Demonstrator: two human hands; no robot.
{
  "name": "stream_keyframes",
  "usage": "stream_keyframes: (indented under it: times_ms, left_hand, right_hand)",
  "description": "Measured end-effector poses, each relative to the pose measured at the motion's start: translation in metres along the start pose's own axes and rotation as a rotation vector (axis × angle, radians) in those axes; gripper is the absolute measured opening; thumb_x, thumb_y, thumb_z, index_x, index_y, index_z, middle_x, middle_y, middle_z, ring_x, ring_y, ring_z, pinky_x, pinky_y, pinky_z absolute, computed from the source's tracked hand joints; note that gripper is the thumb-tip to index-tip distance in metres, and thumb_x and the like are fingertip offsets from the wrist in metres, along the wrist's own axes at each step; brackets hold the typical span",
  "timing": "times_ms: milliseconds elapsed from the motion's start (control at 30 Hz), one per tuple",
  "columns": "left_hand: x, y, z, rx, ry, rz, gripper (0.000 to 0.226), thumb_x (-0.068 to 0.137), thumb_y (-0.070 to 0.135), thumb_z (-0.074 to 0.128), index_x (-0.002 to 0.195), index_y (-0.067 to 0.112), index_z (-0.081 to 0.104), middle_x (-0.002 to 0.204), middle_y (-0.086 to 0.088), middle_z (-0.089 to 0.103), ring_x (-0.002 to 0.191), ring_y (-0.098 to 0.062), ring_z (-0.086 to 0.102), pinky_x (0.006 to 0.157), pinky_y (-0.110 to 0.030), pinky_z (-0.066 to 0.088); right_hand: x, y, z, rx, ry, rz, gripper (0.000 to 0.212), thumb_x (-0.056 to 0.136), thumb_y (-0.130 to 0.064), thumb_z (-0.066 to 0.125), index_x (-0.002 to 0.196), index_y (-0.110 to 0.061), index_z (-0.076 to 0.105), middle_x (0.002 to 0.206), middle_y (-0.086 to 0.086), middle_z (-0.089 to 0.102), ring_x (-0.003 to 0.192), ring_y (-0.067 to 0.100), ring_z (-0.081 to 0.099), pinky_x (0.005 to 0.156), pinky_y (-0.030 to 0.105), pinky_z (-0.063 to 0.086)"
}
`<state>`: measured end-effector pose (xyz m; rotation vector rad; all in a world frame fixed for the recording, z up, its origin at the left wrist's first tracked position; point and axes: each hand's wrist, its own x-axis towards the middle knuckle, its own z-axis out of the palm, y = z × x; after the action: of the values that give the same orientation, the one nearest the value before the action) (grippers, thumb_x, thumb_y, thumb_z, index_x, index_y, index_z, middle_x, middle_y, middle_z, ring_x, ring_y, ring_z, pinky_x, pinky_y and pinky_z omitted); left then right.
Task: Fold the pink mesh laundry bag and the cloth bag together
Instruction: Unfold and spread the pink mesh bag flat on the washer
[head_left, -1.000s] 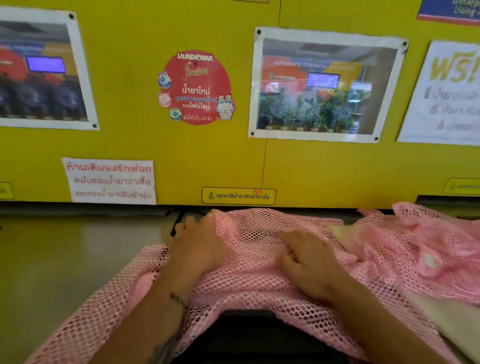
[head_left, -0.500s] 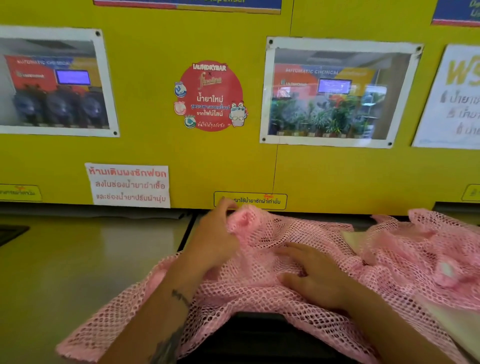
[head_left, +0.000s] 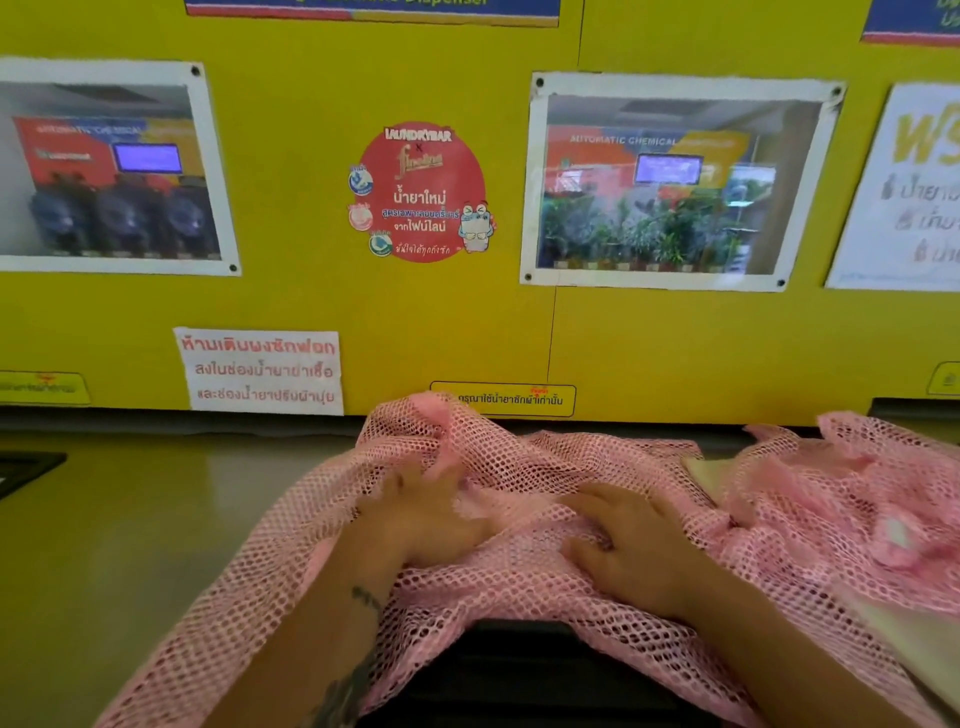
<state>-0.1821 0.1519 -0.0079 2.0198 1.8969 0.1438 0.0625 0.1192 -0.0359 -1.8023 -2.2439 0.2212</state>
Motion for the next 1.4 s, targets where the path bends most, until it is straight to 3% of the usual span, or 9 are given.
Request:
stream_keyframes:
  times_ms: [67,233,433,533,667,967,1133,1267,1400]
  left_hand:
    - [0.001,0.002,0.002,0.086,-0.096,-0.043,0.097,0.069,0.088,0.038,0.150,0.050,-0.001,0.165,-0.004,-0.014,0.150,-0.037,-0.011,0.113,-0.070,0.001]
    - [-0.012,0.004,-0.014,0.119,0.035,-0.088,0.094,0.077,0.080,0.044,0.154,0.037,0.012,0.166,-0.005,0.008,0.149,-0.039,0.013,0.117,-0.064,0.005]
    - [-0.002,-0.020,-0.034,-0.047,0.188,-0.091,0.060,0.088,0.058,0.041,0.140,0.029,0.048,0.149,-0.003,0.047,0.129,-0.028,0.048,0.108,-0.046,0.040]
    - [0.001,-0.022,-0.042,-0.026,0.248,-0.066,0.070,0.086,0.059,0.047,0.150,0.038,0.028,0.158,-0.009,0.026,0.141,-0.036,0.029,0.114,-0.052,0.031]
    - [-0.002,-0.042,-0.035,0.213,-0.252,0.059,0.104,0.070,0.089,0.038,0.153,0.041,-0.004,0.166,-0.002,-0.006,0.152,-0.028,-0.005,0.121,-0.055,0.006]
    - [-0.051,-0.045,-0.058,0.144,0.058,0.149,0.097,0.070,0.090,0.034,0.152,0.046,0.005,0.166,0.006,0.000,0.152,-0.022,0.000,0.118,-0.064,0.008]
    - [-0.073,0.000,-0.006,0.209,-0.107,0.308,0.083,0.075,0.087,0.026,0.148,0.051,0.015,0.164,0.009,0.013,0.150,-0.021,0.012,0.117,-0.061,0.008]
    - [-0.060,-0.010,0.019,0.129,-0.095,0.299,0.082,0.074,0.086,0.011,0.149,0.052,0.016,0.165,0.013,0.004,0.151,-0.015,-0.001,0.118,-0.059,0.001]
    - [-0.059,-0.026,0.004,0.151,-0.125,0.296,0.111,0.049,0.102,0.005,0.149,0.054,0.014,0.165,0.013,0.002,0.151,-0.014,-0.003,0.120,-0.058,0.001]
  right_hand:
    - [0.000,0.001,-0.001,-0.015,0.023,0.062,0.070,0.080,-0.068,0.033,0.145,-0.040,0.038,0.157,-0.011,0.035,0.142,0.016,0.033,0.117,0.055,0.018]
    - [-0.005,0.000,-0.011,-0.070,0.060,0.215,0.064,0.089,-0.065,0.038,0.146,-0.036,0.038,0.155,-0.006,0.039,0.141,0.020,0.036,0.118,0.055,0.014]
    - [-0.002,-0.002,-0.011,0.044,0.113,0.023,0.069,0.081,-0.065,0.038,0.145,-0.038,0.038,0.154,-0.009,0.039,0.143,0.016,0.031,0.118,0.053,0.021]
    - [0.003,-0.003,-0.005,0.062,-0.016,-0.088,0.077,0.076,-0.075,0.031,0.146,-0.042,0.036,0.158,-0.010,0.033,0.144,0.013,0.029,0.117,0.052,0.024]
    - [0.003,-0.009,-0.004,0.092,-0.075,-0.152,0.083,0.071,-0.084,0.033,0.145,-0.047,0.037,0.161,-0.013,0.026,0.147,0.011,0.023,0.119,0.053,0.020]
    - [-0.016,-0.018,-0.025,0.225,0.181,-0.068,0.054,0.080,-0.037,0.057,0.133,-0.037,0.052,0.139,-0.004,0.048,0.128,0.018,0.045,0.108,0.052,0.040]
    - [-0.050,-0.053,-0.035,0.157,0.245,-0.123,0.007,0.085,-0.028,0.061,0.092,-0.030,0.062,0.097,-0.008,0.057,0.094,0.011,0.055,0.086,0.039,0.050]
    - [-0.090,-0.063,-0.019,-0.008,0.034,-0.210,0.034,0.083,-0.058,0.048,0.098,-0.029,0.057,0.099,-0.009,0.052,0.093,0.013,0.049,0.085,0.037,0.045]
    - [-0.117,-0.061,-0.004,0.044,0.124,-0.230,0.044,0.088,-0.048,0.051,0.128,-0.031,0.054,0.117,-0.010,0.051,0.107,0.012,0.044,0.095,0.031,0.040]
